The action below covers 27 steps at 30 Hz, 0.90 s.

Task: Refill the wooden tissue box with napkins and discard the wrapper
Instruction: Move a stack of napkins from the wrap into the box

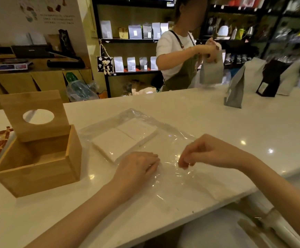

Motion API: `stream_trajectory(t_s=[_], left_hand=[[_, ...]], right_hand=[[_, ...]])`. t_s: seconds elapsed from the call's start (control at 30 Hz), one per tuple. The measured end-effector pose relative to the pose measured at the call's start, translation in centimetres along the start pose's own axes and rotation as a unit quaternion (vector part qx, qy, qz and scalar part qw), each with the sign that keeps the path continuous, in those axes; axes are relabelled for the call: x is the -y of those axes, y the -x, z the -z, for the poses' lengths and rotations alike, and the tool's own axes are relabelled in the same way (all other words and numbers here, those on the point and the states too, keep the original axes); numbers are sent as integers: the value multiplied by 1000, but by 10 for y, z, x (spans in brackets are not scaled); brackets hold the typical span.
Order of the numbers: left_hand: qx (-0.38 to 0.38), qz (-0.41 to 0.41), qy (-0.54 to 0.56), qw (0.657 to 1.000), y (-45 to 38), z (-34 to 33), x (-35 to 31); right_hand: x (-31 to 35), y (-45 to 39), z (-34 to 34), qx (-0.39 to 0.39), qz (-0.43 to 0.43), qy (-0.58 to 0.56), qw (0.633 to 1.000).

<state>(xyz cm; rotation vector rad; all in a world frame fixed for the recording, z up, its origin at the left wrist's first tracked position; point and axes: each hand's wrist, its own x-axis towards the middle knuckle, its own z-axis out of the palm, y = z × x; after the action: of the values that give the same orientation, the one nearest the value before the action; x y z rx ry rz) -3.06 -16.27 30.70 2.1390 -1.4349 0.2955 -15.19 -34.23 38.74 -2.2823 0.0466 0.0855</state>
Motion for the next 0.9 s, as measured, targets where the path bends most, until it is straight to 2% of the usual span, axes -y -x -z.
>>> stream_trajectory(t_s=[0.07, 0.13, 0.23, 0.37, 0.5, 0.6, 0.7, 0.8, 0.9], left_hand=[[41, -5, 6, 999, 1, 0, 0], [107, -6, 10, 994, 3, -5, 1], [123, 5, 27, 992, 4, -12, 3], [74, 61, 130, 987, 5, -11, 3], [-33, 79, 164, 983, 2, -4, -3], [-105, 50, 154, 981, -2, 4, -7], [-89, 20, 146, 985, -5, 16, -9], [-71, 86, 155, 982, -14, 33, -1], [-82, 237, 127, 960, -31, 46, 27]], right_hand=[[-5, 6, -6, 27, -16, 33, 999], [-9, 7, -10, 3, -18, 38, 999], [-11, 7, -10, -39, -13, 6, 999], [-11, 11, -10, -55, -8, -26, 998], [-12, 12, -18, -22, -2, -15, 1000], [-15, 2, -33, -3, 35, 50, 998], [-21, -24, -58, 3, 104, 193, 976], [-23, -56, -82, -7, 118, 327, 938], [-15, -83, -96, -22, 140, 334, 932]])
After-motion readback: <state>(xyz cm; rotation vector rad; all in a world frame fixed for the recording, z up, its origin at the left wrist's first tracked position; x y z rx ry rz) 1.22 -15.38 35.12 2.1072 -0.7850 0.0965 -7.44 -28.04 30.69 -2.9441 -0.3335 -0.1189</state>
